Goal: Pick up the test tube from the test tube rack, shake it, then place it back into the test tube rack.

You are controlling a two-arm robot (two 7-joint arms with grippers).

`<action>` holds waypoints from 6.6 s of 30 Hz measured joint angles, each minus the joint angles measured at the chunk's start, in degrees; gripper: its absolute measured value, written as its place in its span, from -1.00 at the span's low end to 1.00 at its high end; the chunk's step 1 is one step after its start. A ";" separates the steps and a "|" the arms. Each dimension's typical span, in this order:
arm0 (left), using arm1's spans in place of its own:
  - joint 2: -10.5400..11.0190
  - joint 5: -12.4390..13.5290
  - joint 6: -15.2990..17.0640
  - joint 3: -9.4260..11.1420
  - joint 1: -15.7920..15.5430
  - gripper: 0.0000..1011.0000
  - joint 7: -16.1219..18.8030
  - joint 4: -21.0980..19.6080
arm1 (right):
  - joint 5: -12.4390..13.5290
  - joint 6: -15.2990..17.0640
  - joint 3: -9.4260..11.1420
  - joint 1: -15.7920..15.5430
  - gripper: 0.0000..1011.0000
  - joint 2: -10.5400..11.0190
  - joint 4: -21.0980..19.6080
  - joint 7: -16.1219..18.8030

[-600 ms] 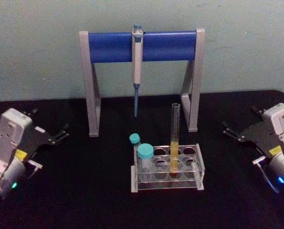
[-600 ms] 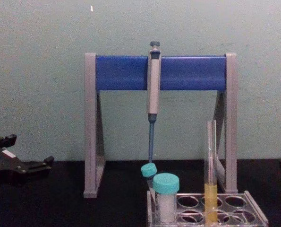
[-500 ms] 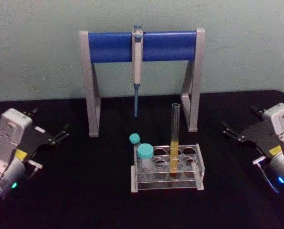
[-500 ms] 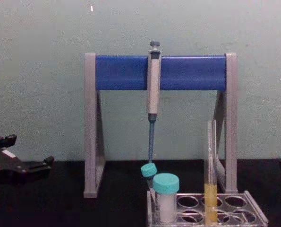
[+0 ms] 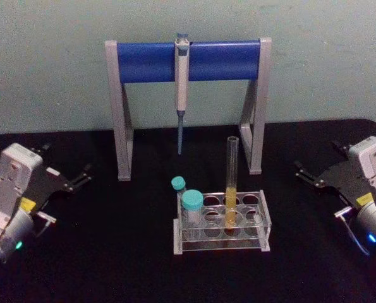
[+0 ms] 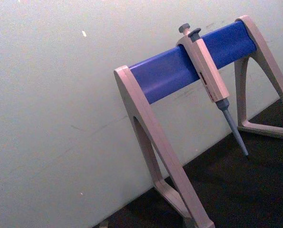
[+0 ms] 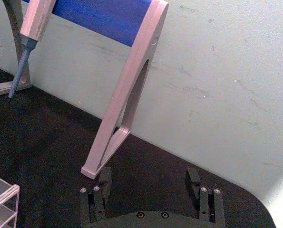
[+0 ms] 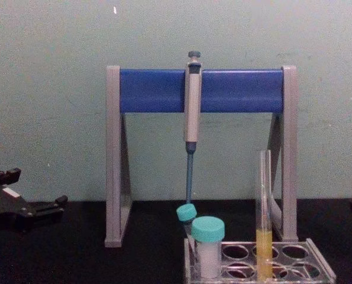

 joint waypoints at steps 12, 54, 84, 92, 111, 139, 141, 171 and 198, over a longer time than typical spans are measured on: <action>0.00 0.00 0.00 0.00 0.00 1.00 0.00 0.00 | 0.00 0.00 0.00 0.00 0.98 0.00 0.00 0.00; 0.00 0.00 0.00 0.00 0.00 1.00 0.00 0.00 | 0.00 0.00 0.00 0.00 0.98 0.00 0.00 0.00; 0.00 0.00 0.00 0.00 0.00 1.00 0.00 0.00 | 3.72 3.04 4.51 -3.60 0.98 -2.05 -4.21 4.91; 0.00 0.00 0.00 0.00 0.00 1.00 0.00 0.00 | 7.54 4.55 6.30 -5.69 0.98 -3.38 -7.23 7.72; 0.00 0.00 0.00 0.00 0.00 1.00 0.00 0.00 | 12.75 10.75 6.01 -7.66 0.98 -2.83 -13.07 20.52; 0.00 0.00 0.00 0.00 0.00 1.00 0.00 0.00 | 11.83 13.82 1.95 3.40 0.98 -7.76 -1.45 28.84; 0.00 0.00 0.00 0.00 0.00 1.00 0.00 0.00 | 11.68 13.66 1.81 4.05 0.98 -7.97 -0.81 29.09; 0.00 0.00 0.00 0.00 0.00 1.00 0.00 0.00 | 11.89 13.11 0.89 6.50 0.98 -9.00 1.24 30.36; 0.00 0.00 0.00 0.00 0.00 1.00 0.00 0.00 | 11.98 13.11 0.99 6.46 -0.24 -8.97 1.15 30.29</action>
